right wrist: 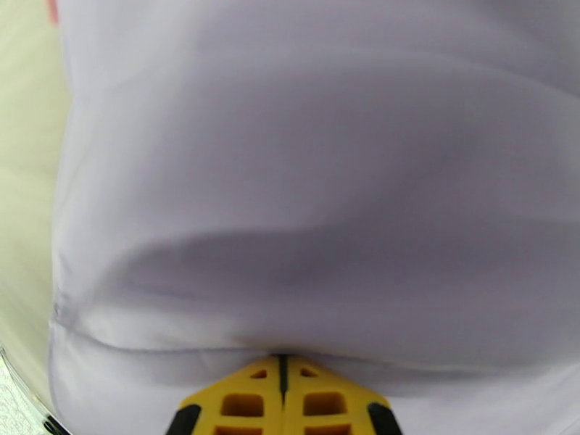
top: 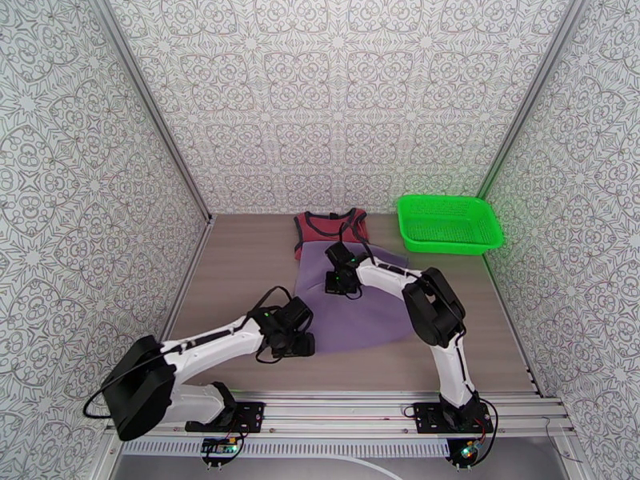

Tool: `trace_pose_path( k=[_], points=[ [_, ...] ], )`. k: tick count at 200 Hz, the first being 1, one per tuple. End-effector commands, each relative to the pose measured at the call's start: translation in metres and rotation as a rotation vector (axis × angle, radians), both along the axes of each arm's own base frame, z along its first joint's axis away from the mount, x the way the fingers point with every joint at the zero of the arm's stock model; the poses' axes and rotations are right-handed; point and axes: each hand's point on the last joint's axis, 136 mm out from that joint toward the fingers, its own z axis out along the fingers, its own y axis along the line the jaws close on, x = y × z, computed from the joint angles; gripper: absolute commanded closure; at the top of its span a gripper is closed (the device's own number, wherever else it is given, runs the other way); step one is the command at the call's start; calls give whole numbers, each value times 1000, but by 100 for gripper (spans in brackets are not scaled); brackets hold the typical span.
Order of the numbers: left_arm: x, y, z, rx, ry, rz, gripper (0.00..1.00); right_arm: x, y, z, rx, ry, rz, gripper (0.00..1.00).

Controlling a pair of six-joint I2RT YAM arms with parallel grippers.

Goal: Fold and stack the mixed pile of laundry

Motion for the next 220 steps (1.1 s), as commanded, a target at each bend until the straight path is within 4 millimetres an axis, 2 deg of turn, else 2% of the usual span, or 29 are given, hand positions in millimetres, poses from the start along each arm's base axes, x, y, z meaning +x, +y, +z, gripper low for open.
trace_pose_path(
  k=[1, 33, 61, 86, 117, 179, 220],
  points=[
    [-3, -9, -5, -28, 13, 38, 41, 7, 5, -8, 16, -2, -32, 100],
    [-10, -11, 2, -65, 13, 131, 44, 5, 8, -10, 29, 1, -15, 100],
    [-17, 0, 3, -74, 48, 283, 41, 3, 11, -14, 42, 8, 12, 100],
    [-20, -1, 2, -104, 60, 387, 40, 1, 14, -19, 47, 15, 41, 100],
    [-15, -1, -3, -134, 49, 504, 39, -1, 18, -27, 68, 20, 66, 100],
    [12, -1, 1, -152, -58, 630, 39, -9, 21, -35, 101, 34, 91, 100],
    [7, 3, -12, -112, -21, 656, 40, -10, 24, -35, 119, 39, 92, 100]
  ],
)
